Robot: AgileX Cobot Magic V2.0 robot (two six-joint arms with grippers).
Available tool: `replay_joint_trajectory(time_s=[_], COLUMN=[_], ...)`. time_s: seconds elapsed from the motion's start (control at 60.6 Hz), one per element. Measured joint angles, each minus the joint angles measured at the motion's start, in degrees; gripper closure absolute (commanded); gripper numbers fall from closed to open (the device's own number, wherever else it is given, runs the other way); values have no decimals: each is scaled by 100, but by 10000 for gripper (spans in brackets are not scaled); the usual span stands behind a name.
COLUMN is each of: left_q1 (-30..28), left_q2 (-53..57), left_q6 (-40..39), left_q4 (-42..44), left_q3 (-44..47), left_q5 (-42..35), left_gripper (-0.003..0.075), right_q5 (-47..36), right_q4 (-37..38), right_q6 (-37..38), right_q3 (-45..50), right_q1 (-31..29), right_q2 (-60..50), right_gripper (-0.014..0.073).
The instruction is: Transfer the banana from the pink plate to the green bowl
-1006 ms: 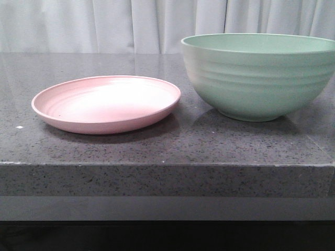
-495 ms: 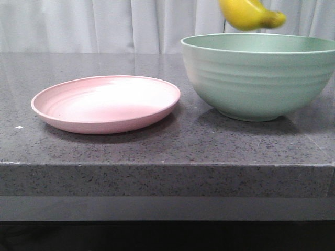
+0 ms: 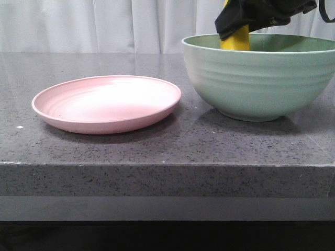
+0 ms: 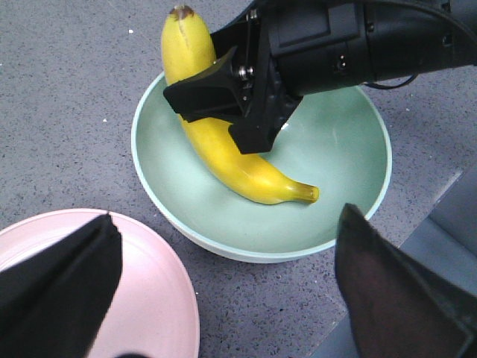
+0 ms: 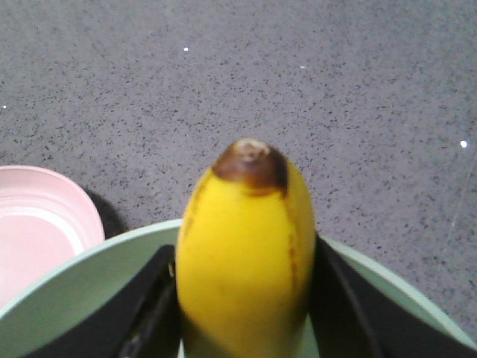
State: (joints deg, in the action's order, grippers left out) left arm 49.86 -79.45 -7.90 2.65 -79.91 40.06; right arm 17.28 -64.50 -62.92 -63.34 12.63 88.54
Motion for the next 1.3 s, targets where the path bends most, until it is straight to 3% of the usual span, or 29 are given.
replay_joint_trajectory(time_s=[0.082,0.379,0.544,0.61,0.676,0.808,0.907,0.956,1.121,1.303], left_q1=[0,0,0,0,0,-23,-249,-465,-1284,-2129], left_q2=[0,0,0,0,0,0,0,0,0,0], left_q6=[0,0,0,0,0,-125,-335,-433,-507,-520], left_q4=[0,9,9,9,35,351,673,840,1019,1095], left_q3=[0,0,0,0,0,0,0,0,0,0], left_q5=[0,0,13,13,16,25,25,25,25,25], left_gripper=[145,145,145,146,146,195,290,367,734,741], right_q5=[21,30,30,30,34,81,118,146,787,2274], right_q4=[0,0,11,73,97,128,128,143,552,2427], right_q6=[0,0,0,0,13,480,896,1091,1991,3759], right_q3=[0,0,0,0,0,0,0,0,-125,-676], right_q1=[0,0,0,-10,-22,-22,-22,-22,-236,-945], right_q2=[0,0,0,-88,-232,-757,-1171,-1401,-1924,-2027], right_gripper=[432,79,50,83,173,456,661,650,654,654])
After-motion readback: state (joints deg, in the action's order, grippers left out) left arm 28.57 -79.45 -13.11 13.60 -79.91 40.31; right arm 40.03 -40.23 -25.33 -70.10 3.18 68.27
